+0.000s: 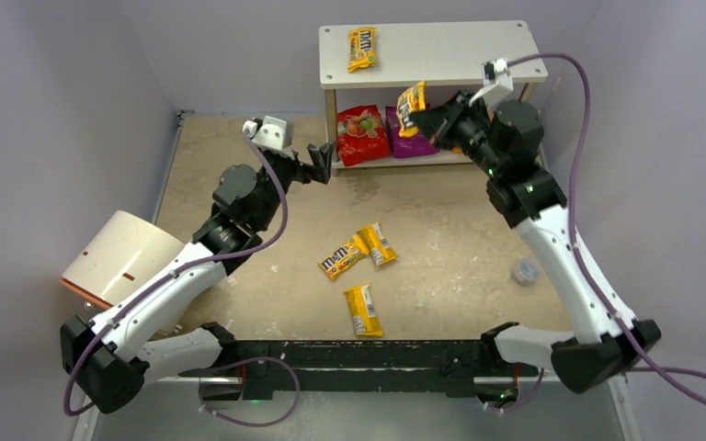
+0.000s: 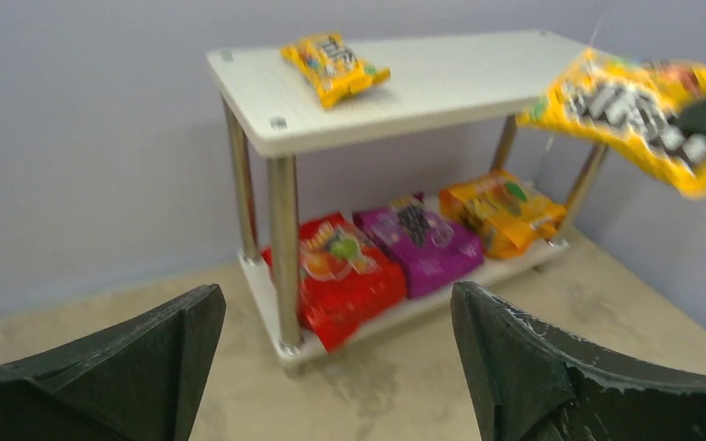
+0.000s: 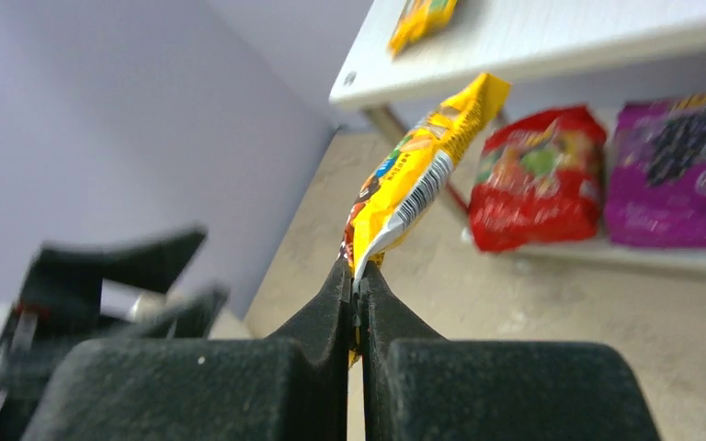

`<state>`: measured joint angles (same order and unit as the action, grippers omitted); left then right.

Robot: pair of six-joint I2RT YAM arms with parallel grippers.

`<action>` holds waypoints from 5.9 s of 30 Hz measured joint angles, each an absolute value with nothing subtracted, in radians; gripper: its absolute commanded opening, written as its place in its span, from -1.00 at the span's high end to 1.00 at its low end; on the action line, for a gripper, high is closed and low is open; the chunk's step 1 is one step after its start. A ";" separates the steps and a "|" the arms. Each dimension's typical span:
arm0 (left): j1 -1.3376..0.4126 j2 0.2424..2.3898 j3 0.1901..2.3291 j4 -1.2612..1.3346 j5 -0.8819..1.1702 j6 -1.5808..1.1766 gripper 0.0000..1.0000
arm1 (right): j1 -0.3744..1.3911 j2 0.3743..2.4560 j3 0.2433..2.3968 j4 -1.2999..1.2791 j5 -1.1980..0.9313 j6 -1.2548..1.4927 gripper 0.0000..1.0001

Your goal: Place and organize the candy bags onto the shelf

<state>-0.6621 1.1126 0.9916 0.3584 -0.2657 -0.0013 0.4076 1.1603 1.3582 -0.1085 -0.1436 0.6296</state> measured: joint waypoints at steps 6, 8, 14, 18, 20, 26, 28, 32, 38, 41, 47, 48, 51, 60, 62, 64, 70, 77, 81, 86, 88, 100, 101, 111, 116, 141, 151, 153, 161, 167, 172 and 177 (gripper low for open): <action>-0.661 1.039 0.927 0.121 -0.223 -0.255 -0.99 | 0.311 1.477 1.708 -0.086 -0.130 0.598 1.00; -0.661 1.017 0.894 0.072 -0.215 -0.292 -0.99 | 0.286 1.576 1.818 -0.074 -0.137 0.593 1.00; -0.661 0.922 0.804 0.016 -0.241 -0.342 -1.00 | 0.241 1.859 2.093 -0.079 -0.225 0.589 1.00; -0.661 0.897 0.787 0.000 -0.280 -0.351 -1.00 | 0.237 2.035 2.263 -0.115 -0.282 0.586 1.00; -0.661 0.897 0.787 -0.011 -0.305 -0.353 -1.00 | 0.236 2.099 2.312 -0.130 -0.292 0.586 1.00; -0.661 0.891 0.782 -0.040 -0.338 -0.353 -1.00 | 0.234 2.097 2.241 -0.086 -0.301 0.609 0.96; -0.661 0.878 0.772 -0.041 -0.350 -0.353 -1.00 | 0.234 2.083 2.225 -0.083 -0.298 0.610 0.84; -0.661 0.863 0.765 -0.045 -0.374 -0.353 -1.00 | 0.234 2.082 2.219 -0.083 -0.298 0.619 0.74; -0.661 0.861 0.764 -0.049 -0.397 -0.356 -1.00 | 0.234 2.057 2.162 -0.041 -0.277 0.646 0.48; -0.661 0.861 0.764 -0.056 -0.408 -0.358 -1.00 | 0.234 2.011 2.092 -0.015 -0.252 0.672 0.33; -0.661 0.861 0.764 -0.081 -0.431 -0.361 -1.00 | 0.234 1.966 2.053 -0.020 -0.216 0.694 -0.10; -0.661 0.861 0.764 -0.084 -0.433 -0.363 -1.00 | 0.234 1.960 2.051 -0.022 -0.207 0.693 -0.19; -0.661 0.861 0.764 -0.095 -0.435 -0.368 -1.00 | 0.234 1.917 2.007 -0.023 -0.174 0.694 -0.49; -0.661 0.861 0.764 -0.099 -0.442 -0.385 -1.00 | 0.234 1.608 1.745 -0.056 -0.039 0.607 -0.98; -0.661 0.861 0.764 -0.099 -0.442 -0.387 -1.00 | 0.234 1.523 1.674 -0.046 -0.033 0.575 -0.98; -0.661 0.861 0.764 -0.099 -0.442 -0.392 -1.00 | 0.234 1.418 1.573 -0.038 -0.034 0.545 -0.98; -0.661 0.851 0.764 -0.113 -0.443 -0.409 -1.00 | 0.234 1.094 1.233 -0.019 -0.102 0.477 -0.91; -0.661 0.853 0.763 -0.126 -0.438 -0.442 -1.00 | 0.385 1.022 0.887 -0.022 -0.152 0.448 -0.80; -0.661 0.865 0.744 -0.129 -0.418 -0.466 -1.00 | 0.474 1.195 0.826 -0.019 -0.180 0.414 -0.69; -0.661 0.866 0.724 -0.137 -0.407 -0.481 -1.00 | 0.496 1.401 0.794 0.013 -0.195 0.373 -0.41; -0.661 0.866 0.722 -0.139 -0.403 -0.483 -1.00 | 0.509 1.463 0.794 0.022 -0.202 0.358 -0.23; -0.661 0.867 0.721 -0.137 -0.401 -0.487 -1.00 | 0.596 1.671 0.843 0.067 -0.186 0.304 0.52; -0.661 0.867 0.721 -0.136 -0.401 -0.487 -1.00 | 0.604 1.679 0.846 0.069 -0.178 0.304 0.60; -0.661 0.887 0.683 -0.109 -0.387 -0.487 -1.00 | 0.615 1.493 0.819 0.044 -0.174 0.313 0.95; -0.661 0.887 0.666 -0.039 -0.282 -0.482 -1.00 | 0.616 1.235 0.779 0.113 -0.277 0.274 0.95; -0.661 1.101 0.615 0.521 0.235 -0.806 0.17 | 0.617 1.091 0.702 0.340 -0.512 0.236 0.84; -0.660 1.095 0.662 0.389 0.176 -0.835 0.94 | 0.616 1.137 0.717 0.356 -0.567 0.219 -0.15; -0.662 1.094 0.712 0.296 0.131 -0.849 1.00 | 0.616 1.137 0.724 0.356 -0.574 0.196 -0.44; -0.661 1.222 1.117 -0.297 -0.170 -1.030 1.00 | 0.728 1.120 0.724 0.358 -0.410 -0.136 -0.98; -0.661 1.328 1.238 -0.542 -0.217 -1.155 1.00 | 0.792 1.152 0.680 0.472 -0.312 -0.341 -0.95; -0.661 1.337 1.238 -0.651 -0.224 -1.251 1.00 | 0.793 1.212 0.680 0.516 -0.243 -0.388 -0.90; -0.661 1.329 1.234 -0.662 -0.241 -1.310 1.00 | 0.810 1.270 0.689 0.511 -0.226 -0.390 -0.91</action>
<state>-0.6605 1.3293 1.2339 -0.6617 -0.2409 -1.3098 0.8101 1.2697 0.6891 0.5106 -0.2260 -0.3904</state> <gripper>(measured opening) 0.208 0.954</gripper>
